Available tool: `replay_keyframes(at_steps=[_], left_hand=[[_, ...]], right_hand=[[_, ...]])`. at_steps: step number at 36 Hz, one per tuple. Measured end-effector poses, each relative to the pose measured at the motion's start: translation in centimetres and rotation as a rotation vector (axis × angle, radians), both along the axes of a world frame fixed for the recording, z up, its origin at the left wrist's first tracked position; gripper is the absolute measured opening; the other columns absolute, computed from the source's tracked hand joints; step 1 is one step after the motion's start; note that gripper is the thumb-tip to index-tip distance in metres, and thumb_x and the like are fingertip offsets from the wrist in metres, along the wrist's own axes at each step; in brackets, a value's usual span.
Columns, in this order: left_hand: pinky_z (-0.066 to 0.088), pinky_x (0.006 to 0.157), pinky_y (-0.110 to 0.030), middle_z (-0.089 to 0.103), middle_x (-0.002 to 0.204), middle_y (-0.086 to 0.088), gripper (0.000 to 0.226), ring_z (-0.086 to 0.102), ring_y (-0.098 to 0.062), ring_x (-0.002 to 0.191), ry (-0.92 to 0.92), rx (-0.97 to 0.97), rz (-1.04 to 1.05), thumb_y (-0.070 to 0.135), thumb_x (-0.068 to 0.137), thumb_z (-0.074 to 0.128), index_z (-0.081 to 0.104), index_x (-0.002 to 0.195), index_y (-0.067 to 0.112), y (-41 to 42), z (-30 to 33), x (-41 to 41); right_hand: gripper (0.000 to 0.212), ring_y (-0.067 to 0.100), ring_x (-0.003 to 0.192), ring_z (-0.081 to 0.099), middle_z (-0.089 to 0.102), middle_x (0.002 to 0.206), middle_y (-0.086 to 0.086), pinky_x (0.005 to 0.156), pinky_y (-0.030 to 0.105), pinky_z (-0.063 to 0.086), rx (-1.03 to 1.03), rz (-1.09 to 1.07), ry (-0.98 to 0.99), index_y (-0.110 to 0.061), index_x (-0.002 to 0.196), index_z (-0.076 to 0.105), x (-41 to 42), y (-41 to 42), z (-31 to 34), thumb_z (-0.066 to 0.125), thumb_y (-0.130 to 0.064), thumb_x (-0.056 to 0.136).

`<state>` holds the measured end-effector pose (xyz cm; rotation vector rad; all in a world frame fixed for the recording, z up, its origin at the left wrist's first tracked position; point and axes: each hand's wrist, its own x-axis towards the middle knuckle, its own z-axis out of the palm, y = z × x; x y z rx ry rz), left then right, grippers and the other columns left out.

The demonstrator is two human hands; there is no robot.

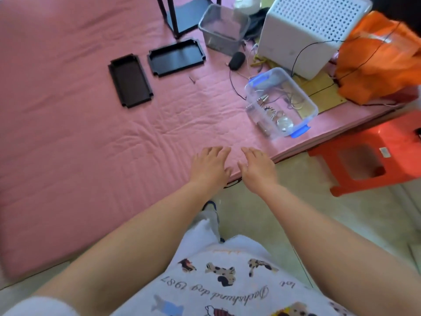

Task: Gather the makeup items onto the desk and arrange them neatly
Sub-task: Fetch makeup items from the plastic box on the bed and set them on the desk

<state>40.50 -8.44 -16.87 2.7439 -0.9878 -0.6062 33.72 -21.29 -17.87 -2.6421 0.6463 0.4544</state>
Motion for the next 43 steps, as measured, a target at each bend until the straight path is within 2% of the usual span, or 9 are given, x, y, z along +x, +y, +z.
replay_keyframes(at_steps=[12,18,25,35,43], left_hand=[[0.029,0.103,-0.041,0.035,0.147,0.003,0.054,0.028,-0.024,0.132,0.046,0.009,0.035,0.041,0.093,0.043,0.029,0.143,0.027,-7.0,-1.1,7.1],[0.028,0.106,-0.042,0.033,0.148,0.002,0.055,0.027,-0.024,0.134,0.101,0.009,0.129,0.039,0.092,0.043,0.028,0.143,0.027,-12.2,-2.1,9.4],[0.030,0.103,-0.040,0.034,0.146,0.001,0.053,0.033,-0.025,0.129,0.170,0.018,0.271,0.037,0.092,0.046,0.031,0.141,0.025,-19.3,-3.1,9.6],[0.032,0.103,-0.041,0.033,0.145,-0.004,0.044,0.035,-0.026,0.129,0.262,-0.005,0.340,0.027,0.090,0.050,0.043,0.133,0.020,-26.6,-4.2,11.0],[0.037,0.096,-0.037,0.037,0.142,-0.006,0.045,0.043,-0.028,0.123,0.263,0.048,0.347,0.017,0.089,0.050,0.043,0.134,0.015,-30.3,-8.7,13.4]], right_hand=[[0.048,0.025,0.135,0.028,0.033,0.149,0.005,0.108,0.037,0.024,0.059,-0.045,0.048,-0.018,0.143,0.032,7.4,-7.4,-0.6,0.037,-0.033,0.098],[0.047,0.024,0.134,0.029,0.036,0.146,0.005,0.108,0.038,0.026,0.074,0.050,0.102,-0.016,0.143,0.032,10.3,-13.1,-1.5,0.037,-0.030,0.098],[0.043,0.028,0.129,0.034,0.041,0.142,0.007,0.107,0.039,0.029,0.108,0.200,0.168,-0.015,0.139,0.038,12.3,-20.7,-2.2,0.038,-0.026,0.097],[0.044,0.027,0.129,0.034,0.042,0.139,0.007,0.100,0.037,0.034,0.104,0.232,0.344,-0.016,0.136,0.039,13.4,-29.0,-5.9,0.045,-0.027,0.094],[0.046,0.028,0.126,0.038,0.043,0.139,0.007,0.100,0.038,0.036,0.141,0.176,0.334,-0.016,0.137,0.039,14.9,-31.8,-10.4,0.047,-0.019,0.091]])
